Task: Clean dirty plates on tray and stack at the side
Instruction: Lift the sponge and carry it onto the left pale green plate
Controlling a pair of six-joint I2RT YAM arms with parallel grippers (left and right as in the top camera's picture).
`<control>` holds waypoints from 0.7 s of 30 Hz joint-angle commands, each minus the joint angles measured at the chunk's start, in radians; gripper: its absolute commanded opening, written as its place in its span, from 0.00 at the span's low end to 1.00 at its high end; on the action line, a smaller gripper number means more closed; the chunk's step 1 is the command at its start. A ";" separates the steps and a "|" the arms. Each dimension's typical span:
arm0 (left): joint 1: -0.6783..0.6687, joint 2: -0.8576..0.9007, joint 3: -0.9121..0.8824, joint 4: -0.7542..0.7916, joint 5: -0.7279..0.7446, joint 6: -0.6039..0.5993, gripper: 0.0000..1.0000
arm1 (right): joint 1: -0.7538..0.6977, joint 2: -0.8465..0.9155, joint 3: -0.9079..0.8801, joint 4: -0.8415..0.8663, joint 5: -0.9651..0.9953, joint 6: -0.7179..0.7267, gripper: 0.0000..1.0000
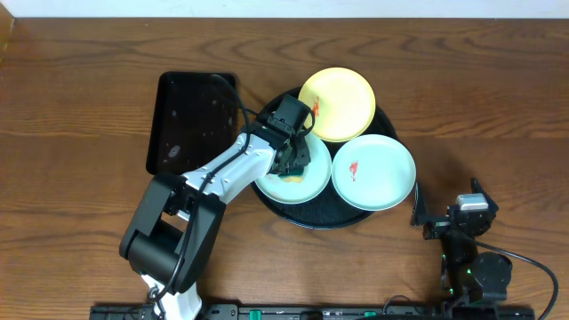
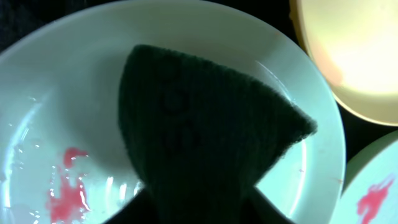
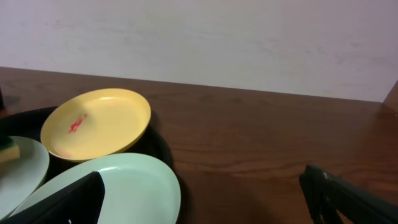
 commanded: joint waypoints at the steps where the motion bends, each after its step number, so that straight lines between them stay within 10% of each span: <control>1: 0.004 -0.011 0.002 -0.004 -0.039 -0.011 0.60 | -0.006 0.000 -0.001 -0.004 0.002 -0.010 0.99; 21: 0.013 -0.195 0.007 -0.095 -0.037 0.079 0.61 | -0.006 0.000 -0.001 -0.004 0.002 -0.010 0.99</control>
